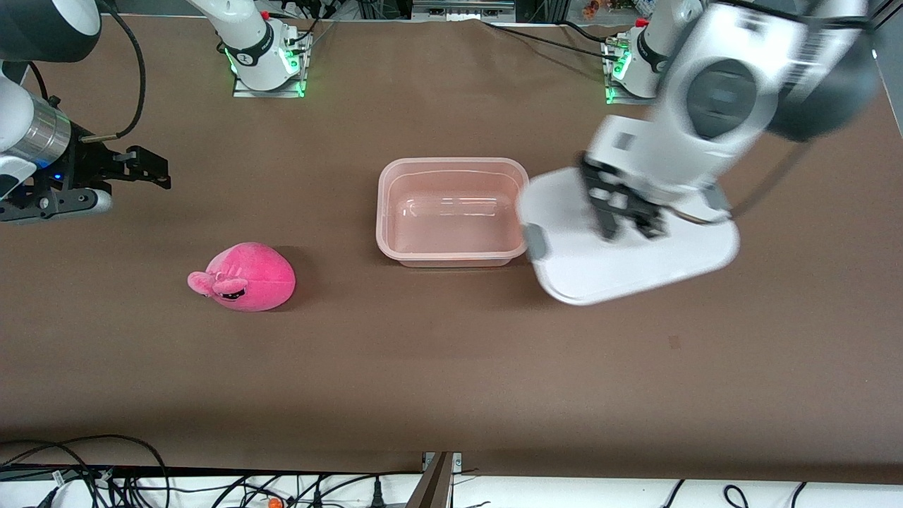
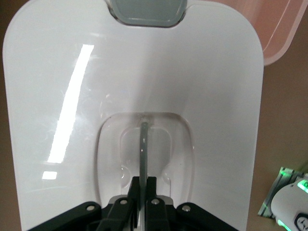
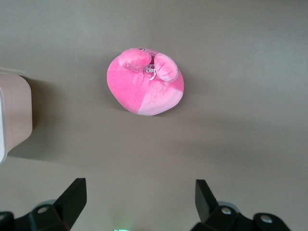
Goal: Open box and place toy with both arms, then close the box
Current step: 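Set the lid aside with the left gripper while the right gripper reaches the toy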
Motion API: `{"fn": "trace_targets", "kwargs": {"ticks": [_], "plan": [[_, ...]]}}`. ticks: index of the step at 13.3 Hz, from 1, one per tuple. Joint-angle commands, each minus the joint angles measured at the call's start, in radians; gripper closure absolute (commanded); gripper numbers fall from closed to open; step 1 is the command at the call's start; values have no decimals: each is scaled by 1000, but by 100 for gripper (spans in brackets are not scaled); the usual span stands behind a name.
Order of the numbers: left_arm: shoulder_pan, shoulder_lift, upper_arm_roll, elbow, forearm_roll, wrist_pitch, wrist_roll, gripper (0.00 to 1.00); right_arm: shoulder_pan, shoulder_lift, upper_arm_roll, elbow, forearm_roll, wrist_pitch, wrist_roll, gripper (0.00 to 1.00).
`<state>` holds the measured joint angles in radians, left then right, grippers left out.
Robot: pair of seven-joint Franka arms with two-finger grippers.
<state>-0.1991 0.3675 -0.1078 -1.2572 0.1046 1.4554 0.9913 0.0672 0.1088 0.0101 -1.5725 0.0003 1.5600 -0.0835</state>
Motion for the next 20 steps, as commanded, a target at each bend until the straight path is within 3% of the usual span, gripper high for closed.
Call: {"fn": "trace_targets", "kwargs": {"ticks": [1,5,7,12,16,19,20], "plan": [[134,11,-21,27,6,-26,188,100,2,60,-2,20,1,23,-6,0],[295,40,-21,25,4,-15,401,100,6,169,-2,5,12,156,10,0],[343,53,-21,24,4,-17,457,100,25,180,-2,-71,12,269,51,0],[337,65,-24,21,50,-17,455,100,23,164,-2,-246,17,451,54,0],[349,65,-21,19,49,-17,460,100,23,160,-4,-411,18,704,54,0],[360,73,-21,21,43,-17,457,100,22,180,-4,-422,18,765,56,2],[359,73,-23,21,43,-17,455,100,22,184,-4,-422,18,775,56,10]]}}
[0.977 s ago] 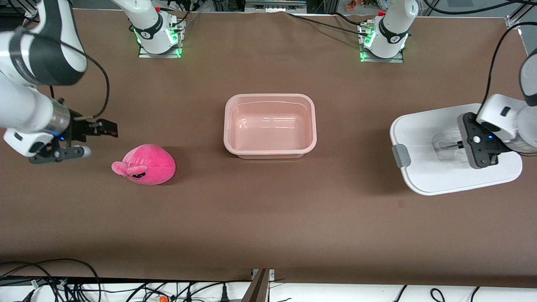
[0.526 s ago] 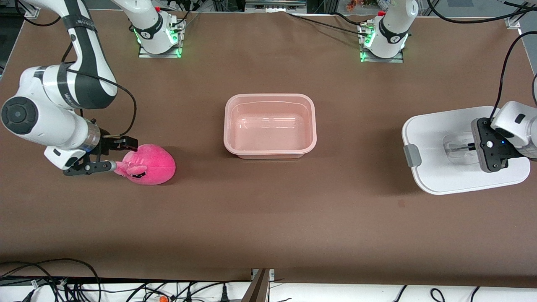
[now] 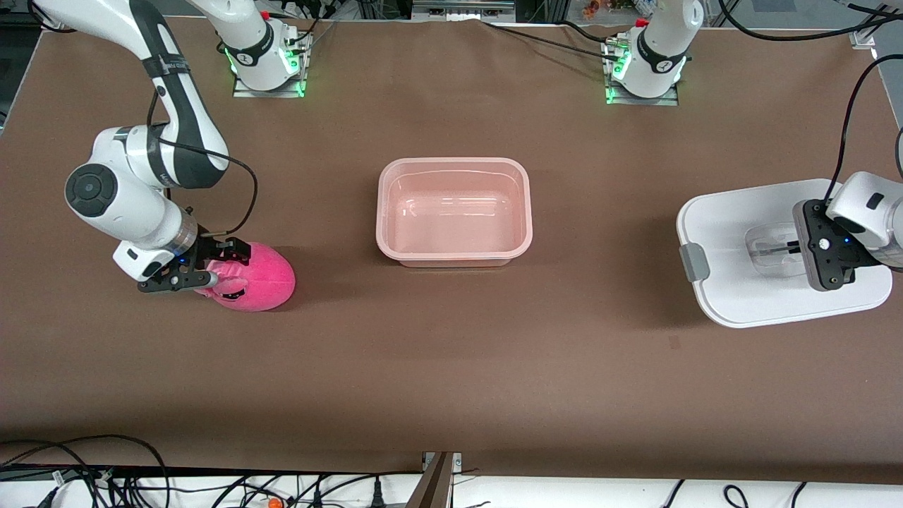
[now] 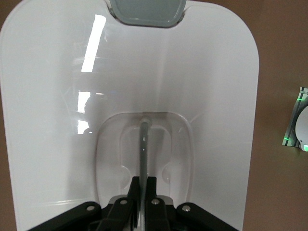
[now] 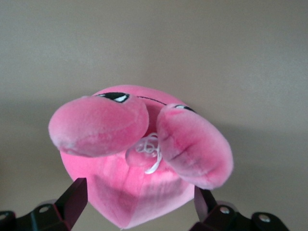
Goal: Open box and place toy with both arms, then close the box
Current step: 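Set the lid aside with the left gripper while the right gripper reaches the toy, then grasp the pink plush toy with the right gripper and lift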
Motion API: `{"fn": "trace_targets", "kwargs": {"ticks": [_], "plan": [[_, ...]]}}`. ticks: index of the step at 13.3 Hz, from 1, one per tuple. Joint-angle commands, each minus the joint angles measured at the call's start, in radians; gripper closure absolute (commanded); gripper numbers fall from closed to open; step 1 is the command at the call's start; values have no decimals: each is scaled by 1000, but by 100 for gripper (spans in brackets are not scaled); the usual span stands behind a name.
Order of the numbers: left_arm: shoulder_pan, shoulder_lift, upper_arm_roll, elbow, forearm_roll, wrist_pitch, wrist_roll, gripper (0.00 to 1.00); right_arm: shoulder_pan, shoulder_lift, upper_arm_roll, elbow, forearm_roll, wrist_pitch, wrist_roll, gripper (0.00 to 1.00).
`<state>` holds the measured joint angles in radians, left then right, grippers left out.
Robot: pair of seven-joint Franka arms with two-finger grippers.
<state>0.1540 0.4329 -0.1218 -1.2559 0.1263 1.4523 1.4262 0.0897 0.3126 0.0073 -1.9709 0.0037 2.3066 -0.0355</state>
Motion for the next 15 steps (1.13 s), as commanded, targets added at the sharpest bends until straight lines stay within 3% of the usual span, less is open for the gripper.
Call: {"fn": "trace_targets", "kwargs": {"ticks": [1,7,11,15], "plan": [[5,7,-9,19,21,-13,20,100,-1,-11,-1,-23,15,34,6,21],[19,9,-9,18,21,-13,27,100,-1,25,-3,-17,15,60,-1,100],[21,20,-7,21,-7,-10,17,100,2,3,2,29,6,-8,-14,100],[28,21,-7,23,-8,-10,25,100,74,22,2,284,-2,-349,-6,100]]}}
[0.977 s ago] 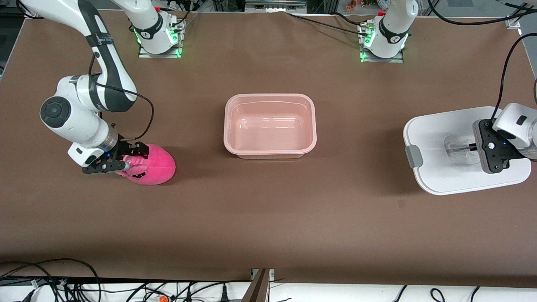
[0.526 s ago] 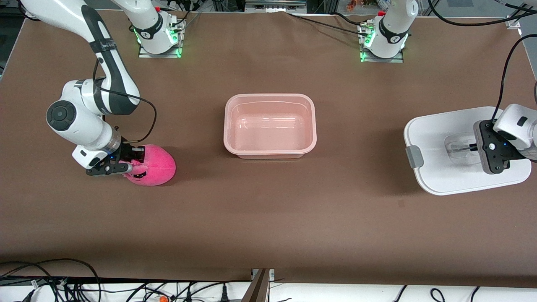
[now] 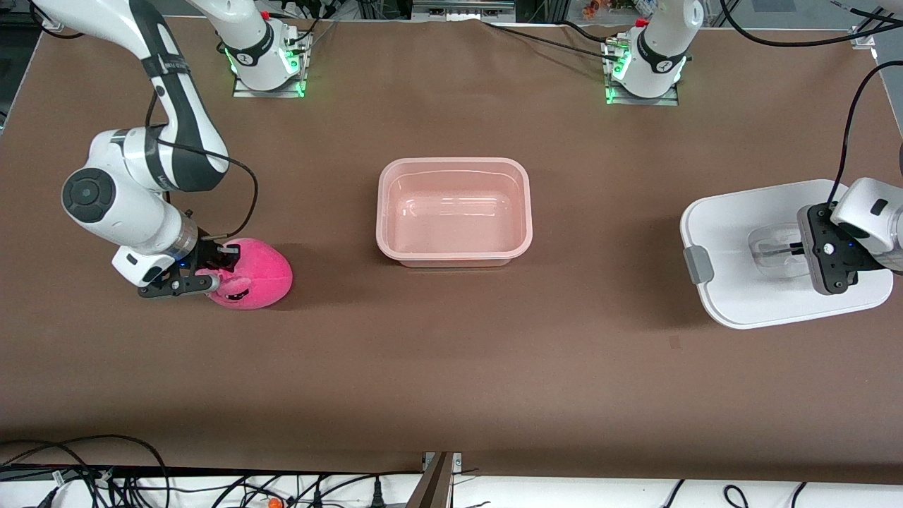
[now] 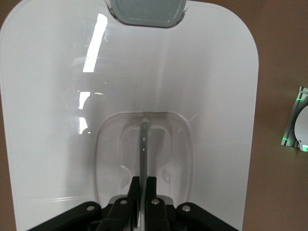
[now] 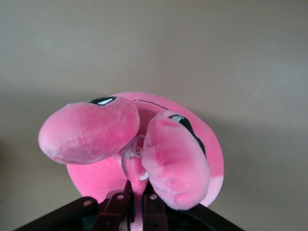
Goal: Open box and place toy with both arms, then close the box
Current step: 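Grasp the pink plush toy with the right gripper and lift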
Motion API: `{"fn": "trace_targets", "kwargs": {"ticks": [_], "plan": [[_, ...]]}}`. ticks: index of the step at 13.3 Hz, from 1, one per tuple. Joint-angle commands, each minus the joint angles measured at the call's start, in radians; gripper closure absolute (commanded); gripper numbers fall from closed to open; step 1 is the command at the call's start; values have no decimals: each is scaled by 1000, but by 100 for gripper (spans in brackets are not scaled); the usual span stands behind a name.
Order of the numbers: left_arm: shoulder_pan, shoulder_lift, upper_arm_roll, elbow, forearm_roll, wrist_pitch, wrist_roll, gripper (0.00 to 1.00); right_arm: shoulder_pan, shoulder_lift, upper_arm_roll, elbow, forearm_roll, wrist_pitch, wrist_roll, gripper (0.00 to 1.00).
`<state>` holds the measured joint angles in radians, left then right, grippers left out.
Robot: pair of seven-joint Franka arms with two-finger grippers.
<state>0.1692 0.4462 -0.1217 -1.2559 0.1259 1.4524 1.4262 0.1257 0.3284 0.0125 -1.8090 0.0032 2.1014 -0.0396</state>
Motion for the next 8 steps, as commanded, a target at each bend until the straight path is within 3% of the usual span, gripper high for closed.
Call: {"fn": "trace_targets", "kwargs": {"ticks": [1,3,8], "plan": [[13,8,-7,24,-6,-10,22,100,41,21,-2,178,11,-225,-9,100],[6,8,-9,27,-5,-10,16,100,99,38,1,275,11,-349,-13,100],[1,8,-10,29,-5,-10,13,100,317,40,6,368,12,-493,-41,100]]}}
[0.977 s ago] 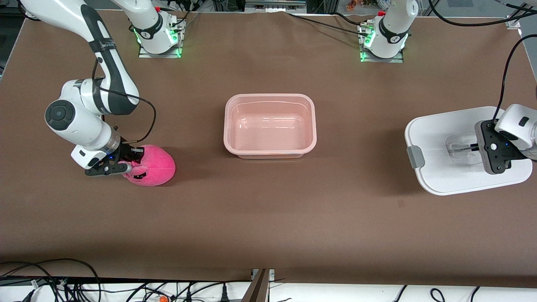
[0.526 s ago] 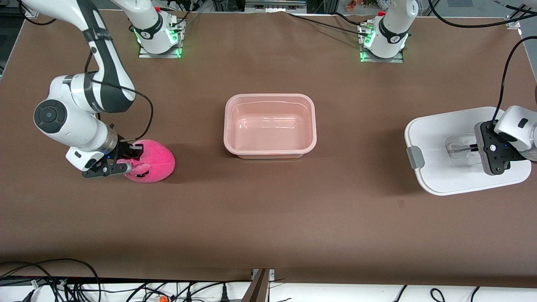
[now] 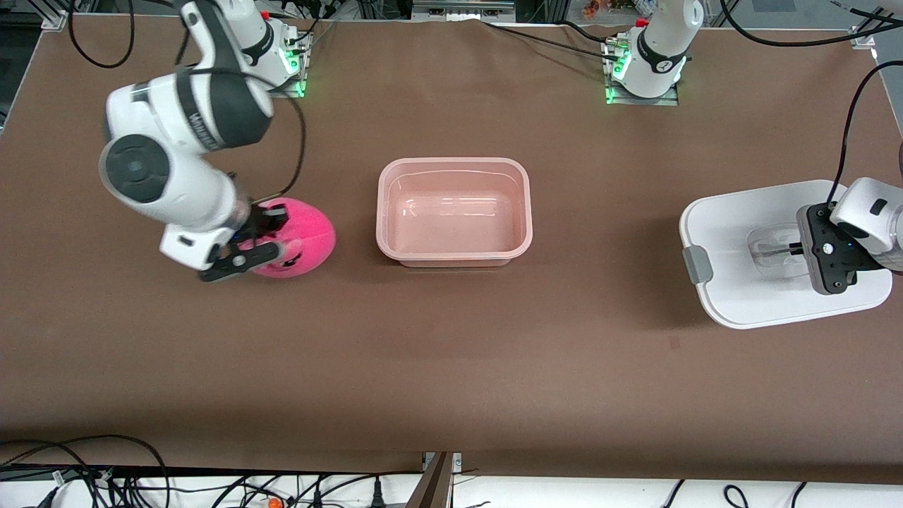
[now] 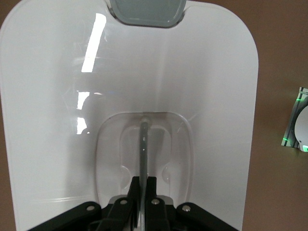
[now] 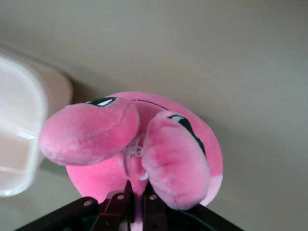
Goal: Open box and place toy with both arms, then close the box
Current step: 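Carry the pink toy over the pink box and lower it inside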
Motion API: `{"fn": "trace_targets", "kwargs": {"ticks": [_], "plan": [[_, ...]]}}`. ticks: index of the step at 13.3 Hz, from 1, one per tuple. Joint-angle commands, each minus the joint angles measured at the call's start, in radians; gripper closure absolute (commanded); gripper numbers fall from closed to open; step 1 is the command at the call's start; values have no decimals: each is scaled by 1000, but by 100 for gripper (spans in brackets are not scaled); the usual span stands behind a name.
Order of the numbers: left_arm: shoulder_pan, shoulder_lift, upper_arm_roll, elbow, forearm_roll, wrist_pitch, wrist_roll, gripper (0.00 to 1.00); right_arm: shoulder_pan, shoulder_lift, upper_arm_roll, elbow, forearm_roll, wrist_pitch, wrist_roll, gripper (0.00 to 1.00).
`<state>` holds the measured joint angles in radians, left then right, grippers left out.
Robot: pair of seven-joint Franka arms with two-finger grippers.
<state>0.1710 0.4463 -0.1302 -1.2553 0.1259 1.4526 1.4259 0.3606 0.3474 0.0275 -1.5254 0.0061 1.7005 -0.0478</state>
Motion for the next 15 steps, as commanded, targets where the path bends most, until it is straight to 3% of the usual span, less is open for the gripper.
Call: {"fn": "trace_targets", "kwargs": {"ticks": [1,4,9,12,15], "plan": [[-1,8,-2,28,-5,-11,15,100,140,22,-9,99,9,-116,-73,100],[-2,8,-8,28,-5,-11,15,100,288,37,-9,128,0,-116,-124,100],[-2,8,-8,28,-5,-11,24,100,388,171,-6,296,-8,-122,-254,100],[1,8,-3,27,-5,-11,25,100,461,284,-6,437,-93,-151,-311,100],[10,9,-3,24,-5,-11,28,100,491,318,-7,453,-147,-154,-385,100]]}}
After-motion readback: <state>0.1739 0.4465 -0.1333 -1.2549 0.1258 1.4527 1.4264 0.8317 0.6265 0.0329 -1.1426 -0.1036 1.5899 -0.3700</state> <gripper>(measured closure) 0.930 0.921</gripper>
